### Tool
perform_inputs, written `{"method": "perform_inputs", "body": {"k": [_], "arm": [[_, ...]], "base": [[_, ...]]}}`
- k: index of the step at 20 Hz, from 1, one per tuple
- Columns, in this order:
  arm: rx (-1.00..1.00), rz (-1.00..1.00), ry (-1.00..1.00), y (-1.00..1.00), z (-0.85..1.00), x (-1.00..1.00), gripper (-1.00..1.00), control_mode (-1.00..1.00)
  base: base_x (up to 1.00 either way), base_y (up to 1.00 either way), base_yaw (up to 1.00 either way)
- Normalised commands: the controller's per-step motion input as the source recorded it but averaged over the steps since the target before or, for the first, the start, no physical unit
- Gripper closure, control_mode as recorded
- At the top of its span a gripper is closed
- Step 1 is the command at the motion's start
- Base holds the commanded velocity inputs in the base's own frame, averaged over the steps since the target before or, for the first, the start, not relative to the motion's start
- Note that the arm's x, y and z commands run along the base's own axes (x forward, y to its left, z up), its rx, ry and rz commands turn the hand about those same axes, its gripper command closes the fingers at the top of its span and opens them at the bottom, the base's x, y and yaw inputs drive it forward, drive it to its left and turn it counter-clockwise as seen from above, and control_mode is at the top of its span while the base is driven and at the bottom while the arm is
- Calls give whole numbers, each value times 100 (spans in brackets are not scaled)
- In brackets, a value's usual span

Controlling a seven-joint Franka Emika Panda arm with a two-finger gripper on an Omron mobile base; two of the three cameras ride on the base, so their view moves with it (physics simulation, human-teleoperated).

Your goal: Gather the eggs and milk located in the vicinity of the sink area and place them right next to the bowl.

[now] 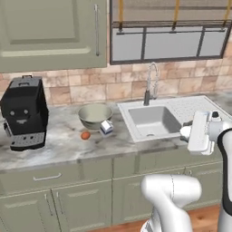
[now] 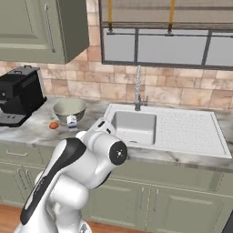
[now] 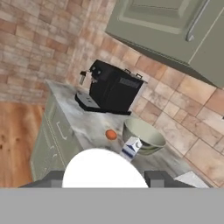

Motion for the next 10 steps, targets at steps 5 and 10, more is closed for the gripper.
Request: {"method": "perform_inputs", "body": {"k": [5,10], "arm": [[0,0,0,0,0,0,100,100],[0,0,0,0,0,0,100,100]], "base": [[0,51,0],[2,30,1]]}}
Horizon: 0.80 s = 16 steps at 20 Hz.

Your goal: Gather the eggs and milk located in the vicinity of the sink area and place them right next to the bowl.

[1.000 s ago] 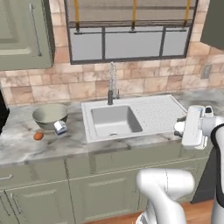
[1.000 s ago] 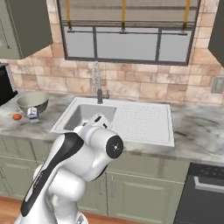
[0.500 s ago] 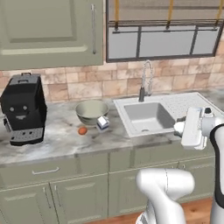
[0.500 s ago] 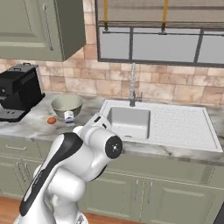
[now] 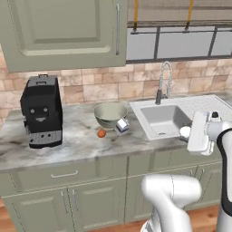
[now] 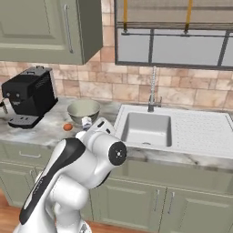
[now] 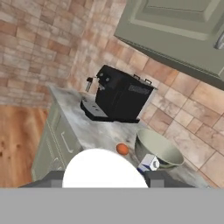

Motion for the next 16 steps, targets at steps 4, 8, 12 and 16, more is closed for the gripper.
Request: {"method": "perform_inputs", "body": {"k": [4,8,12,16], "arm": [[0,0,0,0,0,0,100,100],[0,0,0,0,0,0,100,100],[0,0,0,0,0,0,100,100],[0,0,0,0,0,0,100,100]], "base": [[22,0,0],[40,0,0],[52,0,0],[60,2,0]]}}
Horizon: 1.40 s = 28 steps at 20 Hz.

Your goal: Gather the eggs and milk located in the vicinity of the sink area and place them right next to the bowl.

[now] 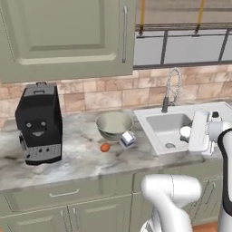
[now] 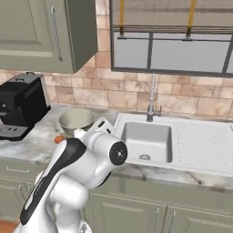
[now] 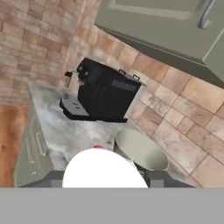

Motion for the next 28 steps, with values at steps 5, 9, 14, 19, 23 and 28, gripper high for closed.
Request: {"method": "perform_inputs", "body": {"k": [5,9,14,19,23,28], "arm": [[0,0,0,0,0,0,100,100],[0,0,0,0,0,0,100,100],[0,0,0,0,0,0,100,100],[0,0,0,0,0,0,100,100],[0,0,0,0,0,0,100,-100],[0,0,0,0,0,0,100,-100]], "base": [[59,2,0],[60,7,3],[58,9,7],[36,0,6],[5,0,2],[0,0,0]]}}
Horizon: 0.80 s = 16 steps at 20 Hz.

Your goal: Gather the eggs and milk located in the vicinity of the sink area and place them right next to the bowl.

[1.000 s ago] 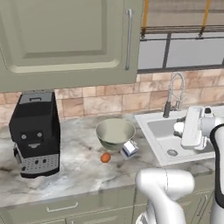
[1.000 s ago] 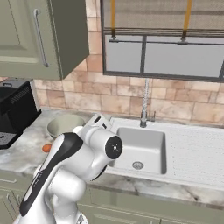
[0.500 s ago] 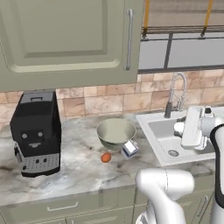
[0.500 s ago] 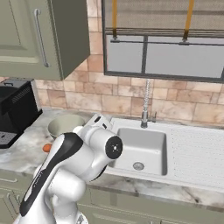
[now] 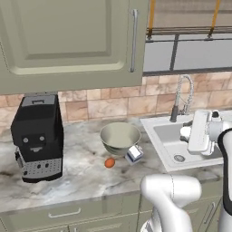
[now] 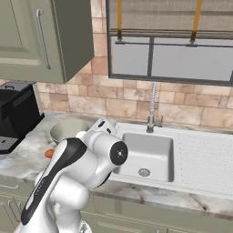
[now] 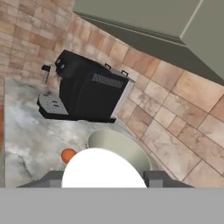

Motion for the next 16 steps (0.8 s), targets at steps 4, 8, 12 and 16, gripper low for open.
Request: {"method": "perform_inputs", "body": {"k": [4,8,12,16], "arm": [[0,0,0,0,0,1,100,-100],[0,0,13,0,0,39,100,-100],[0,0,20,0,0,54,100,-100],[0,0,17,0,-5,45,100,-100]], "base": [[0,0,0],[0,0,0],[0,0,0],[0,0,0]]}}
